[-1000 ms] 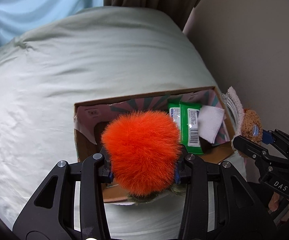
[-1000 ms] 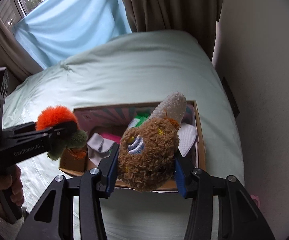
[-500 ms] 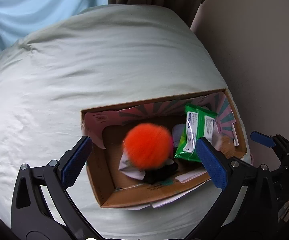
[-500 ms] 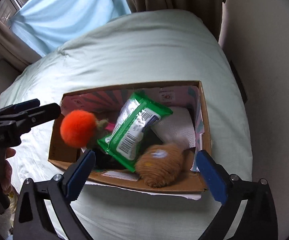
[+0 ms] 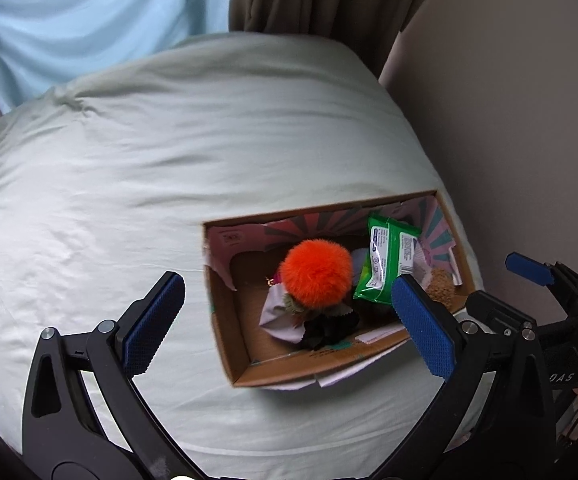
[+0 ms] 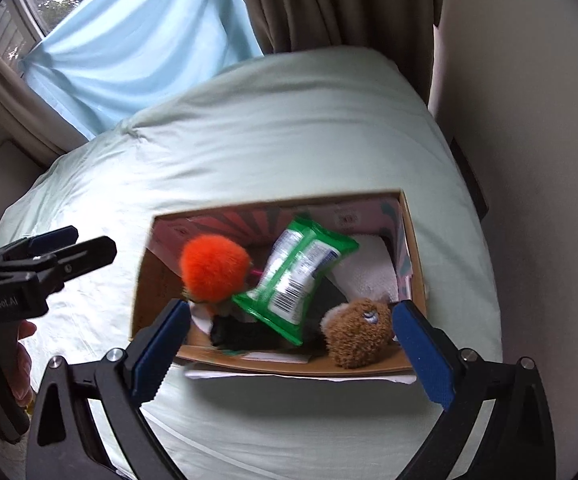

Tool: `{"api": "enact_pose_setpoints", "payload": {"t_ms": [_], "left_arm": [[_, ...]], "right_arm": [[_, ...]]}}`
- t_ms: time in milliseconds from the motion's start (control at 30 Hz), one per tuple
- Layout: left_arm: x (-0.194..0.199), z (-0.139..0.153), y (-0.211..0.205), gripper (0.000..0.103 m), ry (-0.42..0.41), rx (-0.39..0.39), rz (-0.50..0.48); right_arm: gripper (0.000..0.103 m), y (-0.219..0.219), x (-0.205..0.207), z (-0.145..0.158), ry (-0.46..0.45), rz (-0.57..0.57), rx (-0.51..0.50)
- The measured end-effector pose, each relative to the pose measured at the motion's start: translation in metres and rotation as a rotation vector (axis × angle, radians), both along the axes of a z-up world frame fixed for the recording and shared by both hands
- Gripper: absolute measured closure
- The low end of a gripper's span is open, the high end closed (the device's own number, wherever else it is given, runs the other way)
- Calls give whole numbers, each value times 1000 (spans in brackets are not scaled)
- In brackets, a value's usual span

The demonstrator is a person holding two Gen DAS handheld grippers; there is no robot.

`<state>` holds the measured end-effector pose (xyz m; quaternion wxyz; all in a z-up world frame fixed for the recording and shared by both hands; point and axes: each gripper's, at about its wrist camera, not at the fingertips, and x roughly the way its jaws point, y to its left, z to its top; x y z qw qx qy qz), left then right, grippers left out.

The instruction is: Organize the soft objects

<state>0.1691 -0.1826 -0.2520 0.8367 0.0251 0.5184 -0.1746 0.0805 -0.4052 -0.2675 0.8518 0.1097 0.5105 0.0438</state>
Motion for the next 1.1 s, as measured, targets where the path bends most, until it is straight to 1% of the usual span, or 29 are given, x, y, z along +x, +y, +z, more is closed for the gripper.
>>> {"api": "enact_pose_setpoints", "payload": {"t_ms": [133,267,300,333,367,500,633,700,800,900,1000,1100], "left_arm": [[-15,40,27,0,-41,-28,14],[-34,87,62,0,-96,-37,41],[-38,97,70,0,-110,-42,48],[-42,108,79,0,-126,-48,56],[-48,122,91,0,-149,-48,69],[-67,167,131,0,-237,-52,123],[-92,205,172,0,-327,-58,184],[-107,221,188,0,-382,-64,202],[-127,235,210,0,-429,-59,223],[-143,240,221,0,-463,-45,242],[-156,239,222,0,-491,-23,248],[-162,235,224,0,-501,-17,245]], "right_arm": [[2,18,-5,41,-52,-2,0],[3,43,-11,91,-113,-16,-1],[2,52,-13,108,-136,-18,0],[3,58,-15,117,-148,-17,-3],[3,69,-17,133,-171,-13,-13],[3,104,-26,179,-236,9,-24],[2,136,-40,214,-304,32,-32],[3,147,-46,226,-332,32,-39],[2,164,-61,238,-373,21,-72],[3,180,-76,242,-402,20,-127],[3,190,-87,242,-417,23,-142],[3,195,-93,240,-423,24,-159]]}}
